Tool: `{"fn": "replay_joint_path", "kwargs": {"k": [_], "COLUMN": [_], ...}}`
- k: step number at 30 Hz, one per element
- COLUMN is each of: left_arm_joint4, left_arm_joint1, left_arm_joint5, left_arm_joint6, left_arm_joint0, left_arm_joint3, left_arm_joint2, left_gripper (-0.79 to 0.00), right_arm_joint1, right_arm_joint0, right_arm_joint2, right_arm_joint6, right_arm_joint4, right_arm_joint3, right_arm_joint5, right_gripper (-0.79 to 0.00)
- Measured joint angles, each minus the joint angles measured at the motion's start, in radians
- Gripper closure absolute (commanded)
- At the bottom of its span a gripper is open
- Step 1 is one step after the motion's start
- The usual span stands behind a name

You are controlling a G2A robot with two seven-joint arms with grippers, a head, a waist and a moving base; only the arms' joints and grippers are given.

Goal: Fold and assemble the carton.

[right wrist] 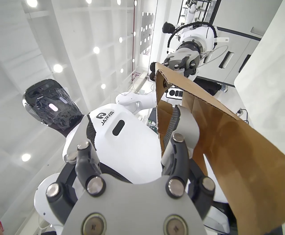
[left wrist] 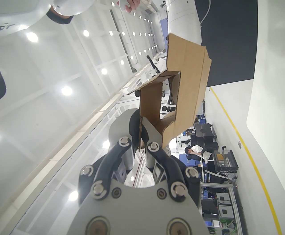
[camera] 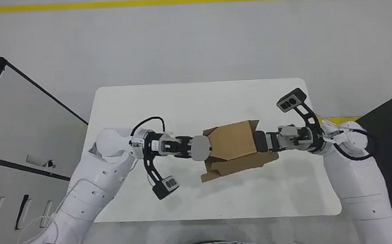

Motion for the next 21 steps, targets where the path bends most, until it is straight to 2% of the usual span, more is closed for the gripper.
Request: {"fn": "replay_joint_path", "kwargs": {"k": [4,12,21], "left_arm_joint4": [0.0,0.011,0.033], "left_arm_joint1": [0.001,0.002,0.006], "left_arm_joint5": [-0.006,-0.017,-0.032], "left_arm_joint6": [-0.001,-0.004,-0.004], "left_arm_joint0": [0.0,-0.005,-0.005], "left_arm_joint3": [0.001,-0.001,0.001], "left_arm_joint2": [0.008,0.024,0.032], "left_gripper": [0.0,0.0,0.0], "right_arm_joint1": [0.004,0.015,0.029], "right_arm_joint0": [0.012,0.027,0.034], "right_arm_joint2": [-0.02,-0.055,-0.064], "right_arm_joint6": [0.0,0.0,0.0], "right_arm_joint4": [-0.015,-0.043,-0.098], "right_arm_joint3": [-0.008,-0.009,-0.001], "right_arm_joint5": [-0.009,-0.022,-0.019], "right_gripper": [-0.493,-0.329,-0.289]}}
